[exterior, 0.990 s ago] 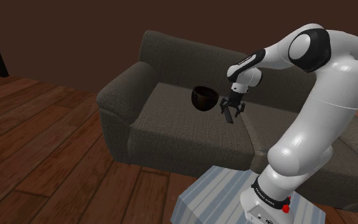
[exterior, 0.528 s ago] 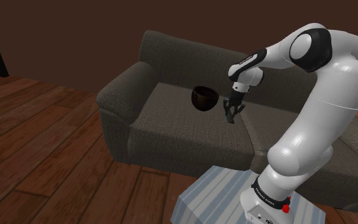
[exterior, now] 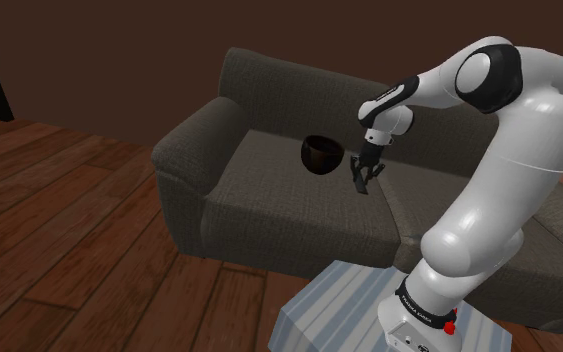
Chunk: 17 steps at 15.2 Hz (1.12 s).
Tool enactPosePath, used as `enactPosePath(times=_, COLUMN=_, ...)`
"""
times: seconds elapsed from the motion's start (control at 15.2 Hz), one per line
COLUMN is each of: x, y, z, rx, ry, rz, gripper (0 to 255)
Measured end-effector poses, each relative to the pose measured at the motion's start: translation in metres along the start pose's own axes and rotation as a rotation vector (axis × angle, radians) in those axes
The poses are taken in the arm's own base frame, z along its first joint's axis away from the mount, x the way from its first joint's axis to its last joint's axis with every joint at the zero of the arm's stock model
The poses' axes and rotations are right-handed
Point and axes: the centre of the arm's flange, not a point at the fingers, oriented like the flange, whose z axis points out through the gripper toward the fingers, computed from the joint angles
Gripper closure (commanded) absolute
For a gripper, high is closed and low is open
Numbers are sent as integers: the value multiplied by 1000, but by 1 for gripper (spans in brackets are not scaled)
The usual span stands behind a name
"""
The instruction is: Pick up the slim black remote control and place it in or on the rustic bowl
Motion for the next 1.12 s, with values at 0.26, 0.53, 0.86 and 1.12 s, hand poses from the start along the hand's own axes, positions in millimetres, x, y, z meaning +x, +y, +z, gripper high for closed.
enactPosePath(times=0.26, x=-3, y=-3, z=-15, rx=-1, ry=-4, rz=-3, gripper=255)
enactPosePath(times=0.53, x=-9, y=-3, z=-35, rx=-1, ry=-4, rz=-3, gripper=255)
enactPosePath(times=0.86, x=-15, y=-4, z=-61, rx=-1, ry=-4, rz=-3, gripper=255)
enactPosePath(times=1.12, x=-19, y=-6, z=-82, rx=-1, ry=-4, rz=-3, gripper=255)
